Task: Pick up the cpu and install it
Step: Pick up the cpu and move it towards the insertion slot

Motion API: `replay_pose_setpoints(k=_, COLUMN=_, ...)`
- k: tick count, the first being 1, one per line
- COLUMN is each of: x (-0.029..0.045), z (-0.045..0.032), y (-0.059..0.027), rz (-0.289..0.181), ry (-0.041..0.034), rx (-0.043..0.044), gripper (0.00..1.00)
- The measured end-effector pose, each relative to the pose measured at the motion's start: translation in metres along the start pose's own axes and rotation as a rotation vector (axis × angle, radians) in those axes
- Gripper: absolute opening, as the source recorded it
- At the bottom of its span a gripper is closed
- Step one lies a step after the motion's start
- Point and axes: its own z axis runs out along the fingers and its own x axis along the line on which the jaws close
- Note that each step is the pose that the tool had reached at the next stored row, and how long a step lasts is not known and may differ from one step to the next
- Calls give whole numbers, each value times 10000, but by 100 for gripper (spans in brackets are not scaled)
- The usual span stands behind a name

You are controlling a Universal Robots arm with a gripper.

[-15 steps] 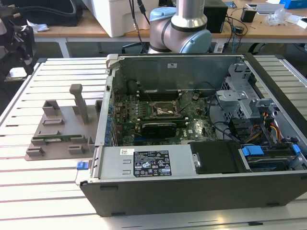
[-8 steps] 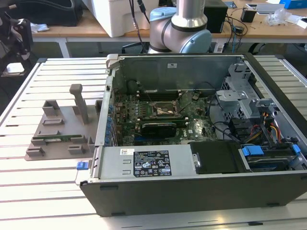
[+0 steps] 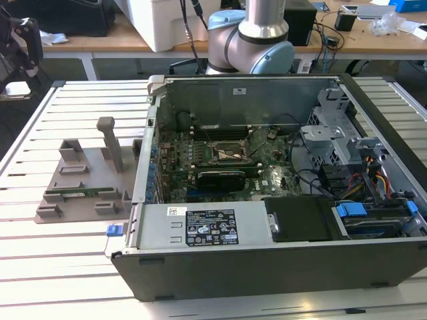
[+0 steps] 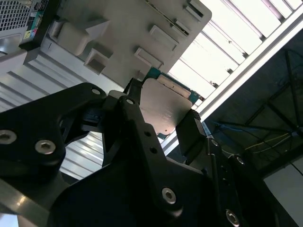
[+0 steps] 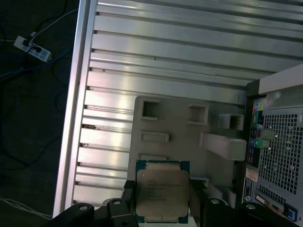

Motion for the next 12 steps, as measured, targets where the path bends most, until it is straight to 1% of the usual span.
replay_pose_setpoints(k=2, x=-2, z=-75, y=1, rz=0, ry=0, rx=0, gripper=55)
replay_pose_setpoints(k=4, x=-2, z=-131, y=2, rz=0, ry=1, rx=0, gripper=55)
replay_pose_setpoints(k=6, x=-3, z=-177, y=3, rz=0, ry=0, rx=0, gripper=55)
replay_pose_setpoints(k=10, x=-4, z=-231, y=4, rz=0, ry=-1, rx=0, gripper=55)
replay_pose_setpoints(k=12, x=-5, z=-290, y=5, rz=0, ry=0, rx=0, gripper=55)
